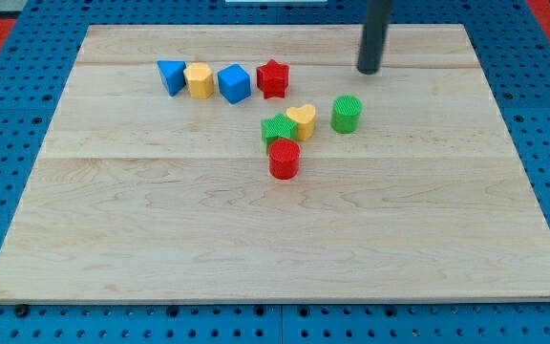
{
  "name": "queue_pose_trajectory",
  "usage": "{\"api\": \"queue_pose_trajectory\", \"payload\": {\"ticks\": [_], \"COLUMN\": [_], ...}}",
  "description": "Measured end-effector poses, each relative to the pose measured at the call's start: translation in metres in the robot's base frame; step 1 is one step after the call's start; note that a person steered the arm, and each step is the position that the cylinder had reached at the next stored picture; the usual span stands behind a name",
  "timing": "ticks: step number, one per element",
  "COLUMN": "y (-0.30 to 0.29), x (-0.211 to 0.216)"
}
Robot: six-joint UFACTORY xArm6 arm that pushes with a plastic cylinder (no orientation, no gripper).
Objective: Place the green circle right to red star
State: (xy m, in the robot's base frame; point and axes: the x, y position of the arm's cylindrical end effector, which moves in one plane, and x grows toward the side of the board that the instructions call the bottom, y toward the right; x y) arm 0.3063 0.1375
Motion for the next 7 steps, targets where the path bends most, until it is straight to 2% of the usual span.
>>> {"api": "queue_pose_trajectory", "payload": {"ticks": [2, 6, 7], "y": [-0.002, -0.069, -0.107], "x": [0.097, 0.084, 0.083]}}
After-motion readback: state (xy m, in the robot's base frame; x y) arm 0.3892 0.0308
